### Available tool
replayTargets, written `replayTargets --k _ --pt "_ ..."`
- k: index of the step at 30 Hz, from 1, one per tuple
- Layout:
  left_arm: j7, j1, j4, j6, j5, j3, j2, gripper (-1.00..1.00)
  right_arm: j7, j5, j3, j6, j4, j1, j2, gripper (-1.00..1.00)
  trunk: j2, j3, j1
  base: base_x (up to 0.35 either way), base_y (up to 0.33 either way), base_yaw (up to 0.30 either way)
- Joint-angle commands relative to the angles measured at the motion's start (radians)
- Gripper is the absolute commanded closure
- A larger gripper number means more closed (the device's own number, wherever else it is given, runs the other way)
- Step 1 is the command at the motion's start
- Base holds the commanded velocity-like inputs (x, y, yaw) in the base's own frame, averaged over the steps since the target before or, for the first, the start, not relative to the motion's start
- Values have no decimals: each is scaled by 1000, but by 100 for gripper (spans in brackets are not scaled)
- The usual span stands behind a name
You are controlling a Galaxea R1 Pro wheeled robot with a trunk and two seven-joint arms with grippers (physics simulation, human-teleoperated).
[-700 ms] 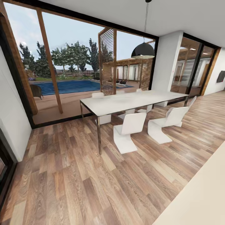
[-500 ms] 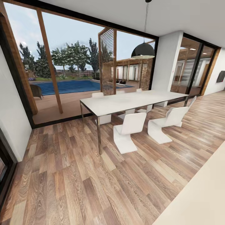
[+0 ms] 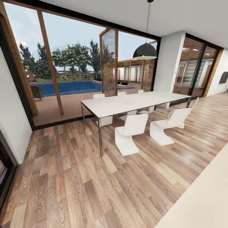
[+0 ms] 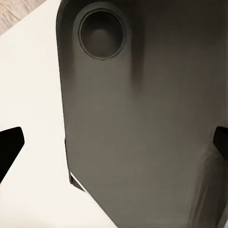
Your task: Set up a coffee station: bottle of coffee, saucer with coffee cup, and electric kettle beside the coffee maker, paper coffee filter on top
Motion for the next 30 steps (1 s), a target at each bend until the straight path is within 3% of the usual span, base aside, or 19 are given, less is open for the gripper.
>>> replayTargets --k 1,30 --pt "0 0 0 0 1 0 0 -100 0 0 0 0 -2 0 -1 -100 0 -1 0 0 0 -106" --pt "0 -1 -2 -1 0 -1 -1 -100 4 0 1 -14 -5 0 -3 -100 0 -1 0 0 0 -252"
